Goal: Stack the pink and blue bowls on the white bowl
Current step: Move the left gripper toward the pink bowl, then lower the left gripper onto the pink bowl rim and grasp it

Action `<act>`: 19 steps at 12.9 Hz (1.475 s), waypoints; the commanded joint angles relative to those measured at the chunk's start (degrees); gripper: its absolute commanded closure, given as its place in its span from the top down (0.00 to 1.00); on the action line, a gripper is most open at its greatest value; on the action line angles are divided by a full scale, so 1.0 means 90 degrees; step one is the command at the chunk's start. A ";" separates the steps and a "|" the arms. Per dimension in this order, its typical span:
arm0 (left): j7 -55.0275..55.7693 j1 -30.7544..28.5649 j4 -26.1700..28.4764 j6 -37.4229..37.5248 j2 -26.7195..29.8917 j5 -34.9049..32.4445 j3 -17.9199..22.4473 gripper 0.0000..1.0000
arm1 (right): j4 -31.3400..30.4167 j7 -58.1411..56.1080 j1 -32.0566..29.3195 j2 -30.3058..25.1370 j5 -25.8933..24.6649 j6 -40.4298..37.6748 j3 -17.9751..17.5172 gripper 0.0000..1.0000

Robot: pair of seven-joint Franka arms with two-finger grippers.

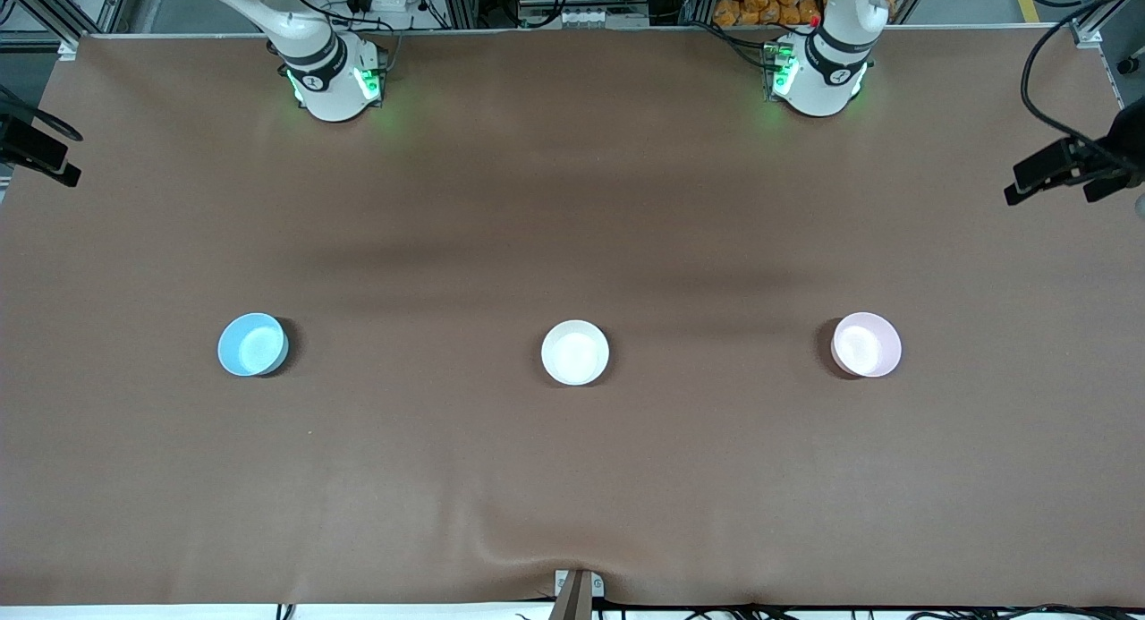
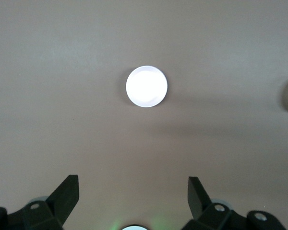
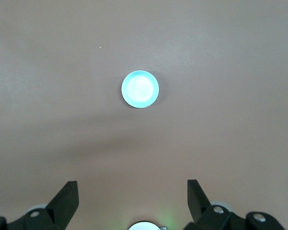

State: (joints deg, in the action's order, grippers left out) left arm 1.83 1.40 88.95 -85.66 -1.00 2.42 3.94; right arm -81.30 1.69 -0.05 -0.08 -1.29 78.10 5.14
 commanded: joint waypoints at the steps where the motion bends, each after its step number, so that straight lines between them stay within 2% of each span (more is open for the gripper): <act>1: -0.0096 -0.0175 -0.0157 -0.0158 -0.0541 -0.0123 -0.0018 1.00 | 0.0010 0.0076 -0.0004 -0.0050 -0.0130 -0.0045 -0.0014 1.00; 4: -0.0388 -0.0282 -0.0177 -0.0626 -0.1224 -0.0123 -0.0018 1.00 | -0.0020 0.0076 0.0016 -0.0050 -0.0189 -0.0045 -0.0014 1.00; 8: -0.0995 -0.0468 -0.0089 -0.1311 -0.1821 -0.0181 -0.0028 1.00 | 0.0000 0.0066 0.0026 -0.0050 -0.0189 -0.0093 -0.0014 1.00; 11: -0.0956 -0.0488 -0.0079 -0.1963 -0.2357 -0.0132 -0.0028 1.00 | 0.0019 -0.0099 -0.0295 -0.0041 -0.0267 -0.0387 0.0171 1.00; 15: -0.0917 -0.0420 -0.0079 -0.2911 -0.3031 0.0120 -0.0057 1.00 | 0.0029 0.0046 0.0074 -0.0011 -0.0335 -0.0250 0.0074 1.00; 17: -0.0907 -0.0448 0.0086 -0.3380 -0.3383 0.0170 -0.0076 1.00 | 0.0029 0.0046 0.0035 -0.0001 -0.0335 -0.0231 0.0113 1.00; 19: -0.0907 -0.0439 0.0485 -0.3663 -0.3443 0.0306 -0.0086 0.99 | 0.0029 0.0076 0.0064 0.0067 -0.0462 -0.0114 0.0103 1.00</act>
State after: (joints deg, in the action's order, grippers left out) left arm -6.37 -2.57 90.46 -115.99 -32.15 3.83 3.25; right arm -81.36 1.76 0.24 0.04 -3.43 76.39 6.10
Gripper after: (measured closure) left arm 0.000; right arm 0.000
